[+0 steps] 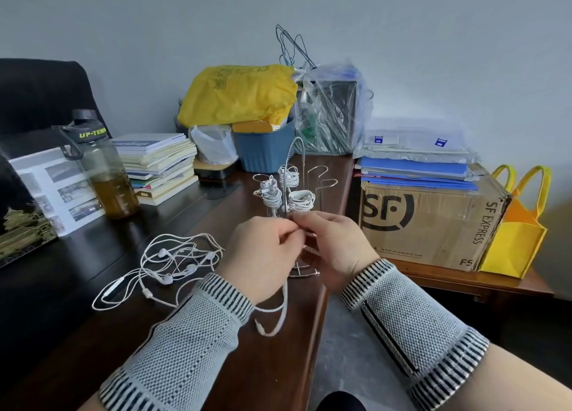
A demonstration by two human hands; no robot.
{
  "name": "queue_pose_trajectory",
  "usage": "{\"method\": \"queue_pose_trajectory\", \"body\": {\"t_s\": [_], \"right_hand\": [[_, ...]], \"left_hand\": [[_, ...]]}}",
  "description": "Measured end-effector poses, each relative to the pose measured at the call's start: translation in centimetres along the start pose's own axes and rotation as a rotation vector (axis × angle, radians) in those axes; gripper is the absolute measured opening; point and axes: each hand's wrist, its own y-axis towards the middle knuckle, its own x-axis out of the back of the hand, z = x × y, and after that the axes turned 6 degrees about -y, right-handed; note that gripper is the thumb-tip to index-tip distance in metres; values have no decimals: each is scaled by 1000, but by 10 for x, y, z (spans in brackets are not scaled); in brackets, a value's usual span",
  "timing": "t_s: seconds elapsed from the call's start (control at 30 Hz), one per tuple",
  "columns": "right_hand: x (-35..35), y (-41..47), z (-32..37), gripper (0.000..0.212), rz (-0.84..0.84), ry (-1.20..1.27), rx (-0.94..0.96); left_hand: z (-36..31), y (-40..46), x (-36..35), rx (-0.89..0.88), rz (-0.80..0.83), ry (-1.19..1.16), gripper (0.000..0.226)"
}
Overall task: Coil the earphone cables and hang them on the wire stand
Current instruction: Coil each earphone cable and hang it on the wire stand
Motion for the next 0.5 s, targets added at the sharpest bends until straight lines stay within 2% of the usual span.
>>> {"method": "queue_pose_trajectory", "body": {"t_s": [0.07, 0.17, 0.23, 0.3, 0.43, 0.5], "right_hand": [[5, 2, -1, 16, -76, -123, 62], [15, 6, -2, 17, -254, -640, 306], [20, 9, -2, 14, -308, -788, 447], [24, 13, -3, 15, -296, -740, 465], [32, 18, 3, 16, -201, -470, 353], [35, 20, 6, 16, -206, -472, 343]], "left_hand": [[0, 1, -1, 42, -68, -36, 28], [5, 9, -4, 107, -182, -36, 19], [6, 13, -9, 118, -188, -47, 22], [5, 15, -14, 123, -195, -45, 24], [3, 20, -21, 189, -209, -152, 16], [2, 22, -25, 212, -200, -179, 16]]}}
